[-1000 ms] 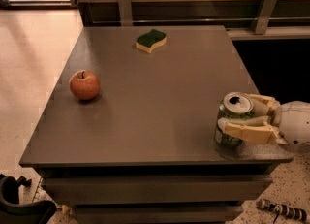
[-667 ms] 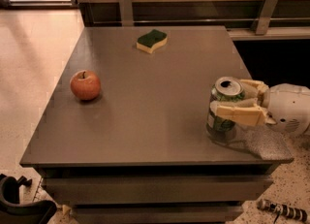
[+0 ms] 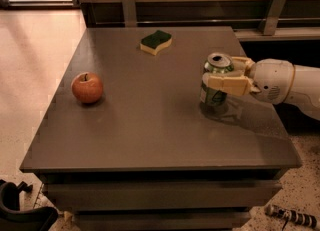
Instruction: Move green can near sponge
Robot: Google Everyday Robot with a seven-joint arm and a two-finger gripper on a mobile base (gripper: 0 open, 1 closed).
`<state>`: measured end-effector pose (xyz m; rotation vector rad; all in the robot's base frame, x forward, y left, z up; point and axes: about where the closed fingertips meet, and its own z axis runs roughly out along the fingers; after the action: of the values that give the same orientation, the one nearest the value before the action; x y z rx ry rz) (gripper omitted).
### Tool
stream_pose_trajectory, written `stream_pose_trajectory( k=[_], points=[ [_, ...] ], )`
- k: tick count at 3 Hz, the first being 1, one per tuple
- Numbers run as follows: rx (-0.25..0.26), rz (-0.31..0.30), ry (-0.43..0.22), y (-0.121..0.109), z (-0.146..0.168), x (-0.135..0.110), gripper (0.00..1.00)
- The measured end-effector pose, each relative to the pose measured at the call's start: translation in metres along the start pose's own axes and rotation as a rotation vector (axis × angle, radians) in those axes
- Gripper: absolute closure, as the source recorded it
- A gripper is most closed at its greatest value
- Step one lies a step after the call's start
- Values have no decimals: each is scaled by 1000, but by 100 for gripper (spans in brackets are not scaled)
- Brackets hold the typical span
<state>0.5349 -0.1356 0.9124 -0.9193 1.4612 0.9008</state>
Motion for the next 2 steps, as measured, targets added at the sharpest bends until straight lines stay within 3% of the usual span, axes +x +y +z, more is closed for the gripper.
stream_pose_trajectory(
  k=[2],
  points=[
    [36,-6,-52,-67,32,-19,100]
  ],
)
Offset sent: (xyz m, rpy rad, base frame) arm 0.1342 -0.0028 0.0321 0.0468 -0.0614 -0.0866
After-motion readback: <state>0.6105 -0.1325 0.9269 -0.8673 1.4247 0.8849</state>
